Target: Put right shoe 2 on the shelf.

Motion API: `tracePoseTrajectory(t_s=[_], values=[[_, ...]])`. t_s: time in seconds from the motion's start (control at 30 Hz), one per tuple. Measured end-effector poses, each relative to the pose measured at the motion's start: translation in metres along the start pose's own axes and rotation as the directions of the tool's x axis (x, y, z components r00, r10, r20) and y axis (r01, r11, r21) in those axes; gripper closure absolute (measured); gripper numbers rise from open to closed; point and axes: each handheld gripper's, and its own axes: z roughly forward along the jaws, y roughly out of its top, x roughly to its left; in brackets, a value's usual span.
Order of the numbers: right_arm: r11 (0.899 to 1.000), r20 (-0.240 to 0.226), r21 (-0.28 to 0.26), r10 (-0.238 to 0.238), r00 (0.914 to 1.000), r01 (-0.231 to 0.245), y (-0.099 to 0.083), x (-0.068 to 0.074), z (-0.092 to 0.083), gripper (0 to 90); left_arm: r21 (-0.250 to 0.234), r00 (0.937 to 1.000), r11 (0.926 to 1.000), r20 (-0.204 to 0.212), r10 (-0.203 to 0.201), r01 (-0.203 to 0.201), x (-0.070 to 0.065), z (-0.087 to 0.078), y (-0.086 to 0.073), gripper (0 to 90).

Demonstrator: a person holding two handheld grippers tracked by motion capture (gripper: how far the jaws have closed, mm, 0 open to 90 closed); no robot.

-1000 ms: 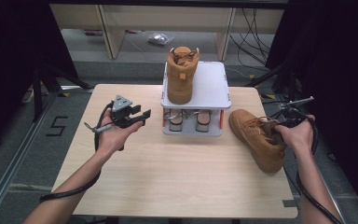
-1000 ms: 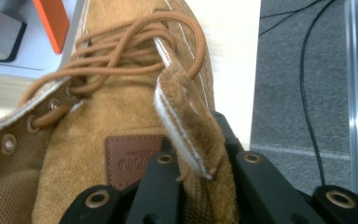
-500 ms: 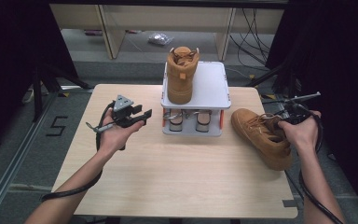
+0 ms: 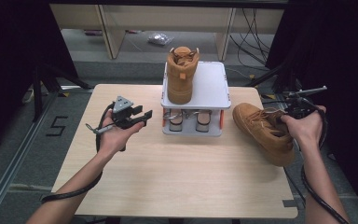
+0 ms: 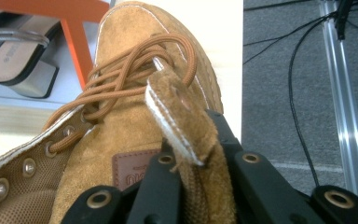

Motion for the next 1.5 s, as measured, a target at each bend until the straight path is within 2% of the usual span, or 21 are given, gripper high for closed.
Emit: tracePoseTrajectory(t_s=[0.37,0.43,0.47,0.5,0.53,0.57,0.6,0.8,0.83,0.93,0.97,1.0,1.03,1.1,1.13,1.17,1.37,1.4,1.43,1.47,1.5], values=[[0.999,0.007,-0.044,-0.012,0.9999,0.012,0.011,0.004,-0.018,85.4,0.003,0.9999,0.9999,0.006,0.011,-0.011,-0.004,0.003,0.002,52.1],[0.998,0.011,-0.055,0.036,0.9993,-0.035,0.013,0.009,-0.020,85.4,0.004,0.9999,0.9999,0.009,0.011,-0.011,-0.004,0.002,0.001,52.1],[0.998,0.015,-0.065,0.009,0.9999,-0.008,0.014,0.007,-0.021,85.4,0.006,0.9999,0.9999,0.009,0.012,-0.012,-0.004,0.002,0.000,52.1],[0.997,0.017,-0.059,0.060,0.9981,-0.059,0.015,0.012,-0.023,85.4,0.007,0.9999,0.9999,0.010,0.013,-0.013,-0.004,0.001,0.000,52.1],[0.997,0.013,-0.081,0.017,0.9998,-0.015,0.017,0.009,-0.023,85.4,0.007,0.9999,0.9999,0.009,0.011,-0.011,-0.004,0.001,-0.001,52.1],[0.996,0.018,-0.085,0.018,0.9997,-0.016,0.018,0.010,-0.025,85.5,0.005,0.9999,0.9999,0.009,0.010,-0.010,-0.004,0.001,-0.001,52.1],[0.993,0.033,-0.109,-0.047,0.9984,0.050,0.019,0.006,-0.023,85.4,0.005,0.9999,0.9999,0.010,0.010,-0.010,-0.003,0.000,-0.001,52.1],[0.991,0.034,-0.128,-0.030,0.9990,0.034,0.026,0.010,-0.030,85.5,0.000,0.9999,0.9999,0.010,0.013,-0.013,-0.003,-0.002,-0.001,52.1],[0.992,0.031,-0.128,0.019,0.9993,-0.015,0.027,0.014,-0.032,85.5,0.001,0.9998,0.9999,0.008,0.015,-0.015,-0.002,-0.003,0.000,52.1],[0.989,0.035,-0.146,0.008,0.9994,-0.002,0.030,0.014,-0.034,85.5,0.000,0.9998,0.9999,0.009,0.016,-0.016,-0.002,-0.002,0.001,52.1],[0.990,0.033,-0.136,0.048,0.9983,-0.043,0.031,0.018,-0.035,85.5,-0.001,0.9999,0.9999,0.009,0.015,-0.015,-0.002,-0.002,0.001,52.1],[0.989,0.040,-0.148,0.010,0.9992,-0.004,0.033,0.015,-0.035,85.5,-0.002,0.9999,0.9999,0.009,0.014,-0.014,-0.003,-0.002,0.001,52.1],[0.989,0.036,-0.148,0.007,0.9993,-0.001,0.035,0.015,-0.035,85.5,-0.002,0.9999,0.9999,0.009,0.014,-0.014,-0.003,-0.002,0.001,52.1],[0.989,0.038,-0.144,0.051,0.9980,-0.045,0.037,0.020,-0.037,85.5,-0.004,0.9999,0.9999,0.009,0.014,-0.013,-0.003,-0.002,0.001,52.1],[0.987,0.042,-0.160,0.013,0.9990,-0.007,0.039,0.018,-0.036,85.5,-0.005,0.9999,0.9999,0.009,0.014,-0.014,-0.003,-0.002,0.001,52.1],[0.987,0.037,-0.156,0.042,0.9984,-0.036,0.040,0.020,-0.037,85.5,-0.006,0.9998,0.9999,0.009,0.015,-0.015,-0.003,-0.002,0.001,52.1],[0.984,0.043,-0.177,-0.004,0.9991,0.011,0.048,0.022,-0.041,85.5,-0.003,0.9998,0.9999,0.007,0.017,-0.017,-0.003,-0.002,0.000,52.1],[0.985,0.042,-0.173,0.036,0.9984,-0.029,0.049,0.026,-0.042,85.5,-0.003,0.9998,0.9999,0.006,0.017,-0.017,-0.004,-0.002,0.000,52.0],[0.985,0.045,-0.168,0.030,0.9985,-0.022,0.050,0.027,-0.043,85.5,-0.004,0.9998,0.9998,0.006,0.017,-0.017,-0.004,-0.002,-0.001,52.0],[0.983,0.045,-0.183,-0.026,0.9986,0.034,0.052,0.024,-0.041,85.5,-0.003,0.9998,0.9999,0.007,0.017,-0.017,-0.003,-0.002,-0.001,52.0],[0.983,0.043,-0.182,-0.023,0.9988,0.030,0.053,0.025,-0.041,85.5,-0.003,0.9998,0.9998,0.006,0.018,-0.018,-0.003,-0.002,-0.001,52.0]])
